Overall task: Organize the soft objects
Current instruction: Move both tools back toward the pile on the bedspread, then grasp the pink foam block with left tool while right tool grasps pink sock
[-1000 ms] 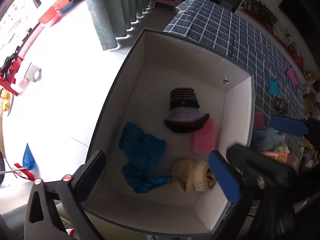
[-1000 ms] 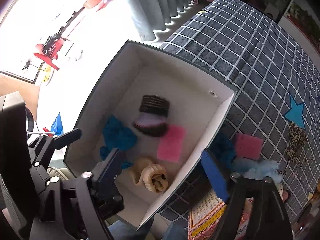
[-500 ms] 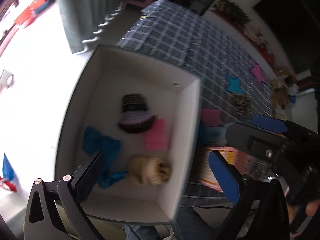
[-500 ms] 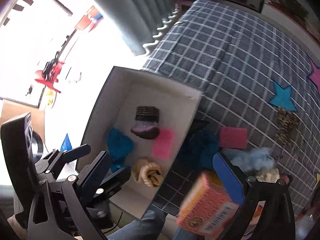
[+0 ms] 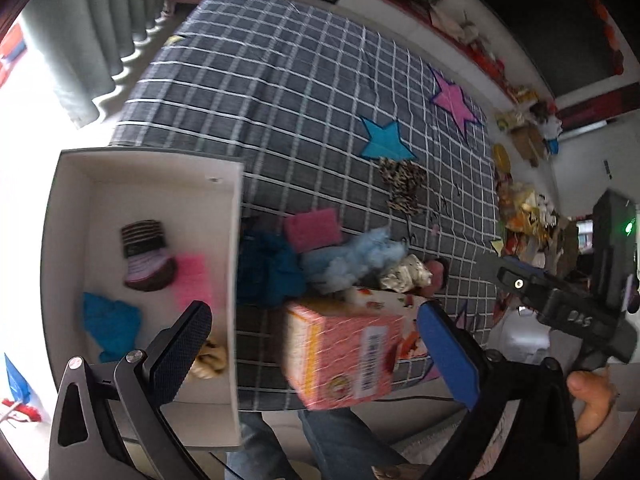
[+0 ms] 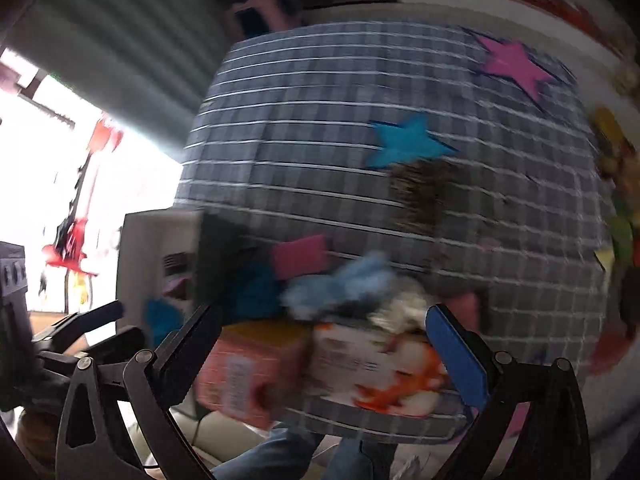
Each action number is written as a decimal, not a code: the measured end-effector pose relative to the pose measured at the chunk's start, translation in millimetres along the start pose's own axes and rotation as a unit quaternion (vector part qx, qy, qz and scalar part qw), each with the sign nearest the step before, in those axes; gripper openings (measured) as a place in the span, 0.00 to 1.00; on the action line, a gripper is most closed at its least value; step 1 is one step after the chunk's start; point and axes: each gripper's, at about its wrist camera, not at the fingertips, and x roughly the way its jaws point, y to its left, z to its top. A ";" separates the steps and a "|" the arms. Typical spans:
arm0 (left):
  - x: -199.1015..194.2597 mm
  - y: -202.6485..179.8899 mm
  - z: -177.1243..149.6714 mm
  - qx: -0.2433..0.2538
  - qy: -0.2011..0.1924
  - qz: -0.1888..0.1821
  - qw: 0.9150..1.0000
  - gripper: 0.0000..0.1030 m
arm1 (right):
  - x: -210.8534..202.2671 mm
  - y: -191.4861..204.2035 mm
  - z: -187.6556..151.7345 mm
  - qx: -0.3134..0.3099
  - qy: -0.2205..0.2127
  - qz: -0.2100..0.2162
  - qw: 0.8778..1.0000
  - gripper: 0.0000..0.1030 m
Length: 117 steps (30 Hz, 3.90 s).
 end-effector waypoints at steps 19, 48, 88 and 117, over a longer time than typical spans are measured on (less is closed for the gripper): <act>169.7 -46.5 79.3 -0.033 0.217 0.107 0.970 1.00 | 98.2 -178.8 -29.3 0.258 0.086 0.027 0.962 1.00; 231.7 -41.5 90.9 0.019 0.248 0.198 0.948 0.55 | 147.1 -204.5 -45.2 0.359 0.115 0.134 0.916 0.42; 262.1 -82.2 125.8 -0.014 0.243 0.257 0.935 0.79 | 106.9 -221.0 -28.1 0.271 0.048 0.064 0.959 0.72; 196.8 -164.9 109.2 0.071 0.109 0.193 0.973 0.59 | 85.6 -251.0 -28.0 0.210 0.005 0.022 0.977 0.34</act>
